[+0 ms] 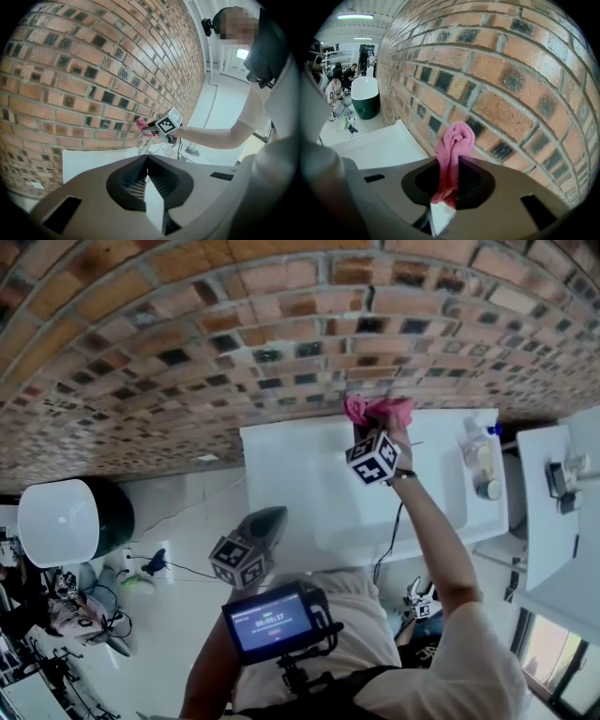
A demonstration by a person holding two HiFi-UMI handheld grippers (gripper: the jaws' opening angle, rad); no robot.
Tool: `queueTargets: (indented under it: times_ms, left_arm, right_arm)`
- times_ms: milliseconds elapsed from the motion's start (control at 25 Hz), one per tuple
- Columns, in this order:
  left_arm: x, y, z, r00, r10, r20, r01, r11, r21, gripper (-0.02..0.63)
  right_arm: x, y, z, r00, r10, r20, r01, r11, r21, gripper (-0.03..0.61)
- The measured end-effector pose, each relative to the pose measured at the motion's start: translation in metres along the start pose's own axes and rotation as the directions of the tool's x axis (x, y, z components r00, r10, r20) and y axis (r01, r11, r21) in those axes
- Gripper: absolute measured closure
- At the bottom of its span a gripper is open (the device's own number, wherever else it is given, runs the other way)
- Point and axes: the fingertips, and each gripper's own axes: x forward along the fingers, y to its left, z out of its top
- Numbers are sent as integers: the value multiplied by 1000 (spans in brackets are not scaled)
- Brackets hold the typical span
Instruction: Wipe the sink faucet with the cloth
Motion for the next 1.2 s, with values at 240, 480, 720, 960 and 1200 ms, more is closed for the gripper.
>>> queueTargets:
  times_ms: [240, 480, 720, 960, 1200]
  left_arm:
    - [0, 0, -1, 1000, 3, -2, -3, 1000, -5, 629]
    - [2, -1, -2, 1000, 0, 2, 0, 1000, -11, 629]
    - [3, 0, -6, 1000, -2, -8, 2, 1000, -5, 629]
    - [3, -1, -10, 1000, 0, -20, 0, 1000, -9, 629]
    - [1, 1, -14, 999, 1, -33, -1, 1000, -2, 627]
  right_arm:
    - [6, 19, -6, 1000, 18, -8, -18, 999, 26, 509]
    - [18, 43, -19, 1000, 22, -4, -22, 998, 64, 509]
    - [27, 46, -17, 999, -19, 32, 15, 993, 116, 509]
    - [40, 48, -19, 997, 2, 78, -30, 934, 356, 509]
    - [59, 56, -34, 999, 18, 39, -34, 880, 473, 509]
